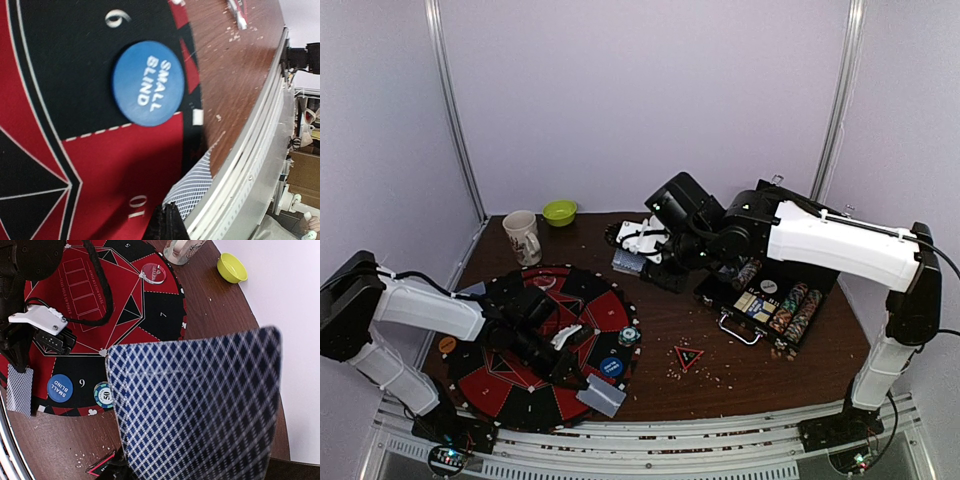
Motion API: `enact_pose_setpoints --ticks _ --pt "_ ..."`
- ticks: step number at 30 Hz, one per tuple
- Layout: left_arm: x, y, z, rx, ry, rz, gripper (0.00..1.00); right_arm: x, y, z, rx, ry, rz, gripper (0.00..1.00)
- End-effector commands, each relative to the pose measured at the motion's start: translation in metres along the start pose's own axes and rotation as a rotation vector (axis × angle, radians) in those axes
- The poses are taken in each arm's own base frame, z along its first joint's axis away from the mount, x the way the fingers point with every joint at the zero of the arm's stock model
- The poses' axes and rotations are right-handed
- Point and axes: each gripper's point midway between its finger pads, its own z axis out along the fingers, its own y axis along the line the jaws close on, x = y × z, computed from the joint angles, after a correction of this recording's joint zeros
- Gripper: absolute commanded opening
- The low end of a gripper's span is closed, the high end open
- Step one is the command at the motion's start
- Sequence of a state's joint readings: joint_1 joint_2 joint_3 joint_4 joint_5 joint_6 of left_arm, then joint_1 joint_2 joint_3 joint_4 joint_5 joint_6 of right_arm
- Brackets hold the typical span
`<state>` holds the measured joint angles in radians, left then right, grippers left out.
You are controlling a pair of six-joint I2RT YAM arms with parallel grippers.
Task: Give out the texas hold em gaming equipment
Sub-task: Distribute the poker card in the small blind area, then pass from the right arm to the left
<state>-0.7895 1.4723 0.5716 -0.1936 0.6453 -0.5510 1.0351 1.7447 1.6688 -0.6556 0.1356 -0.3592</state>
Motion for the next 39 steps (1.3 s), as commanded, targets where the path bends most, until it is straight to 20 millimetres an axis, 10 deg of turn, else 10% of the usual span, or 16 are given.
enact_pose_setpoints --ticks 1,6,14,21,28,39 --pt "-0.004 0.008 -0.001 -0.068 0.021 0.053 0.00 -0.004 -0.010 -0.012 0.030 -0.023 0.024 0.37" --pt "-0.005 0.013 0.000 -0.097 0.039 0.052 0.03 -0.003 -0.011 -0.012 0.031 -0.021 0.025 0.37" --pt "-0.025 0.002 -0.019 -0.151 -0.003 0.113 0.52 -0.003 -0.011 -0.014 0.032 -0.024 0.023 0.38" --pt "-0.104 -0.068 -0.096 -0.165 -0.325 0.326 0.97 -0.006 -0.008 -0.015 0.017 -0.037 0.019 0.37" --pt "-0.164 -0.149 -0.185 0.042 -0.749 0.484 0.98 -0.010 -0.005 -0.014 -0.006 -0.049 0.023 0.37" --pt "-0.203 -0.137 -0.160 0.128 -0.662 0.446 0.98 -0.012 0.001 -0.014 -0.030 -0.056 0.019 0.37"
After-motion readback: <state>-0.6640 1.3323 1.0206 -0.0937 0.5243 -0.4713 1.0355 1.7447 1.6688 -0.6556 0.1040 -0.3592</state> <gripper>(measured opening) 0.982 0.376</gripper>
